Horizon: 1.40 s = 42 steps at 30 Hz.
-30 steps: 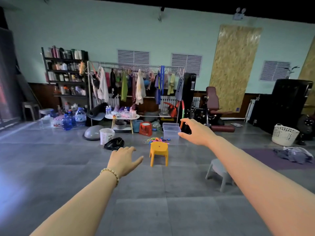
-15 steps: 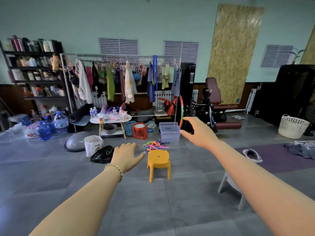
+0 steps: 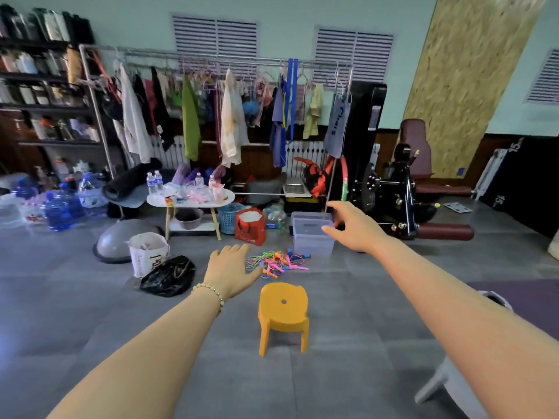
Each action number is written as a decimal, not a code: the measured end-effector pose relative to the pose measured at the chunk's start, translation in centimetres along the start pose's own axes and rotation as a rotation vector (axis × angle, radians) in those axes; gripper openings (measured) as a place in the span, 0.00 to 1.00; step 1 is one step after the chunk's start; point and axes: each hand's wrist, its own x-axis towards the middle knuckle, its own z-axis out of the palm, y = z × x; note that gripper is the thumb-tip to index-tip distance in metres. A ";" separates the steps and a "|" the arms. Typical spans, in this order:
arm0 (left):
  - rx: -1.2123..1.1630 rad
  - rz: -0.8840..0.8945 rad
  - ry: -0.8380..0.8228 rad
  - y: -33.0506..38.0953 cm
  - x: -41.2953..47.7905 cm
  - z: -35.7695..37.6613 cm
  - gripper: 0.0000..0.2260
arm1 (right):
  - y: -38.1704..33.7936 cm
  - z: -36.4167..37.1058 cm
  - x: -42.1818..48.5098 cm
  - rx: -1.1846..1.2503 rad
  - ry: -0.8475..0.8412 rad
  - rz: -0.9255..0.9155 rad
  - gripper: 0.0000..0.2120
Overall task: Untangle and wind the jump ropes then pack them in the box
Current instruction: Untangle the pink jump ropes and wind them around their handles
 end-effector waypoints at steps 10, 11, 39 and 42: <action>-0.050 0.010 0.018 -3.3 29.4 4.9 0.28 | 10.2 5.7 26.5 0.019 0.017 -0.031 0.31; -0.055 0.018 0.017 -3.7 32.5 5.7 0.27 | 11.2 6.2 29.4 0.015 0.036 -0.033 0.31; -0.190 -0.216 -0.145 -5.4 91.8 27.5 0.26 | 42.7 26.1 86.2 0.287 -0.255 0.057 0.32; -0.186 -0.209 -0.181 -8.6 96.7 31.0 0.26 | 44.4 31.6 90.4 0.300 -0.324 0.063 0.30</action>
